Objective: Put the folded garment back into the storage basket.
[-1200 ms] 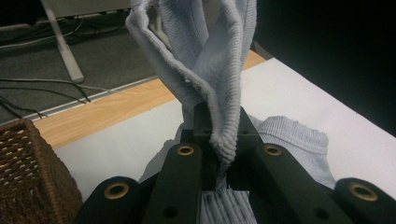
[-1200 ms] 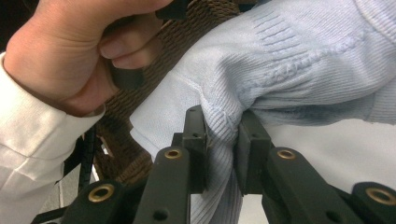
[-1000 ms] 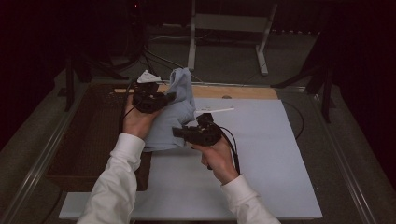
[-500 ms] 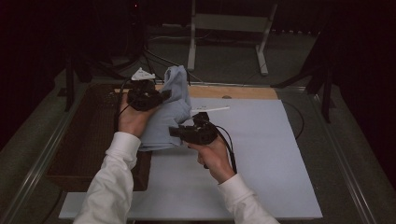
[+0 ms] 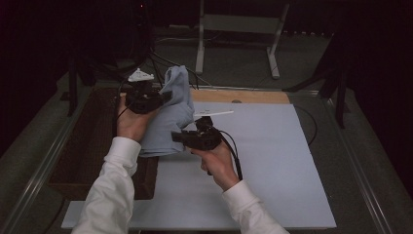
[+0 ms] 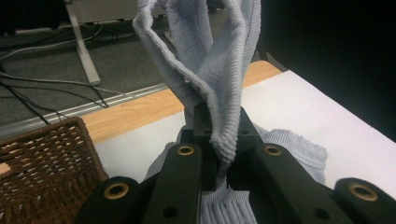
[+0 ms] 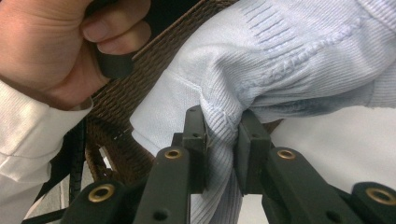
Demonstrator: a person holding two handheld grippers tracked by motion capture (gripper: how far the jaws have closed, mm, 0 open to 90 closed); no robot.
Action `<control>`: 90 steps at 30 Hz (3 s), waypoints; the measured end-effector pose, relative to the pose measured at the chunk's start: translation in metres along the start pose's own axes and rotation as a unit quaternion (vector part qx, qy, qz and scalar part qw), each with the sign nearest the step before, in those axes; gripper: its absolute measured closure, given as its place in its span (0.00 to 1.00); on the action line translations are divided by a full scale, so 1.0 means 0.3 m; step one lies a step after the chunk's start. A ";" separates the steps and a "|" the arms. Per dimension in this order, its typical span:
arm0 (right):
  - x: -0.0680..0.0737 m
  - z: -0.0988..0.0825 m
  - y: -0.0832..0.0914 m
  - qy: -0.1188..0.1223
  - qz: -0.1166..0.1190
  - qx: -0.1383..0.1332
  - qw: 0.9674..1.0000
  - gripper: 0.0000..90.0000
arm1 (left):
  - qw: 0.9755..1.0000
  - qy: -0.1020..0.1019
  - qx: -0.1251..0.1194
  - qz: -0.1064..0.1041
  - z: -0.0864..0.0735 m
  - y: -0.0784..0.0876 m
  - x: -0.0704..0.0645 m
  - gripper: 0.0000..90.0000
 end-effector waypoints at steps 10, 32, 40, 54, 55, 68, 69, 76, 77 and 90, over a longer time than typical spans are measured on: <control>0.010 0.006 -0.028 -0.002 0.004 0.003 1.000 0.86 | 1.000 0.005 -0.001 0.008 -0.009 0.022 0.027 0.95; 0.051 0.022 -0.082 0.007 0.003 0.014 1.000 0.86 | 1.000 0.010 -0.003 0.020 -0.026 0.068 0.091 0.95; 0.061 0.021 -0.100 0.009 0.004 0.018 1.000 0.86 | 1.000 0.012 -0.002 0.021 -0.035 0.074 0.109 0.95; 0.089 0.027 -0.141 0.017 0.005 0.026 0.999 0.86 | 0.999 0.022 -0.001 0.027 -0.057 0.088 0.152 0.95; 0.091 0.027 -0.143 0.018 0.005 0.027 0.999 0.86 | 0.999 0.023 -0.001 0.027 -0.059 0.089 0.156 0.95; 0.118 0.030 -0.185 0.019 0.006 0.035 0.999 0.86 | 0.999 0.026 0.004 0.034 -0.078 0.104 0.187 0.95; 0.119 0.030 -0.188 0.019 0.005 0.035 0.999 0.86 | 0.999 0.026 0.004 0.034 -0.079 0.104 0.187 0.95; 0.125 0.026 -0.204 0.018 0.004 0.038 0.999 0.86 | 0.999 0.031 0.005 0.033 -0.089 0.102 0.199 0.95; 0.126 0.026 -0.206 0.017 0.004 0.038 0.999 0.86 | 0.999 0.032 0.006 0.033 -0.091 0.102 0.201 0.95; 0.154 0.018 -0.247 0.017 0.007 0.043 0.999 0.86 | 0.998 0.041 0.010 0.038 -0.118 0.109 0.230 0.95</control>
Point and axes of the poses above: each handheld gripper's, and its own axes: y roughly backward along the jaws, z roughly out of its top, x roughly to its left, the point moved 3 cm from there along -y, roughly forward along the jaws, and after that the axes turned 10 degrees about x, right-handed, at the moved point
